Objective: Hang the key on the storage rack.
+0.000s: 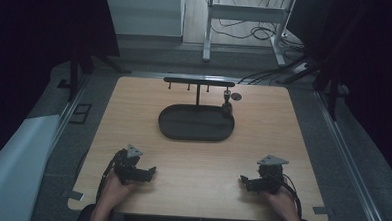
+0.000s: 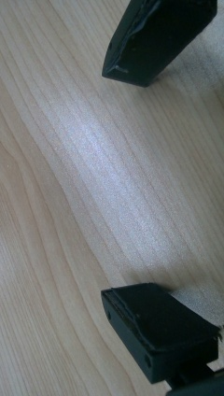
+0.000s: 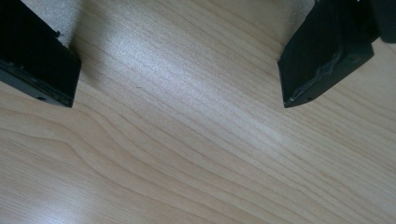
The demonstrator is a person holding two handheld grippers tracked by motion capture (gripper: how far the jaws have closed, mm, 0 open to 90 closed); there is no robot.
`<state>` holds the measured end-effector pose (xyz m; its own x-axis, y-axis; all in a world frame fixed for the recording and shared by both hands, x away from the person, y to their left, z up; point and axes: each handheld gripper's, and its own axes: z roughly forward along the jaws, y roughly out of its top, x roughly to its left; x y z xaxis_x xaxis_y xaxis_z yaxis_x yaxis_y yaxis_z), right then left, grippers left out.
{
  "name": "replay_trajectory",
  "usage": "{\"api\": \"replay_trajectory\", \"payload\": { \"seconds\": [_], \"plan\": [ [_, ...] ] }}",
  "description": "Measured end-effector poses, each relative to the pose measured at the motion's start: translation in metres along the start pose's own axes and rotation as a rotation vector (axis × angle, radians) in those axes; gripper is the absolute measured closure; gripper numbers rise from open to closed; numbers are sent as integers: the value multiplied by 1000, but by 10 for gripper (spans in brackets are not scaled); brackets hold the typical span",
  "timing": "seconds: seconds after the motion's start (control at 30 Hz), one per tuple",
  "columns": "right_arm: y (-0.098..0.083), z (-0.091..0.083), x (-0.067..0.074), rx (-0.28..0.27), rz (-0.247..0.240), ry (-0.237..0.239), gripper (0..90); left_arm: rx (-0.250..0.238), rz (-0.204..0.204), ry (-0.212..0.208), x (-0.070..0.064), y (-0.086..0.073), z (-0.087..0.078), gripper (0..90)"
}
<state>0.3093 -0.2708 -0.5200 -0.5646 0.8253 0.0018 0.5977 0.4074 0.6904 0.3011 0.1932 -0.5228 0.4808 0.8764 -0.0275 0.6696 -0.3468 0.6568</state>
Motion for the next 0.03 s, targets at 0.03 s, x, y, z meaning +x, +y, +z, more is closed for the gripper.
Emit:
{"api": "replay_trajectory", "payload": {
  "seconds": [0.03],
  "plan": [
    [0,0,0,-4,-2,2,0,-3,-3,2,0,0,0,0]
  ]
}}
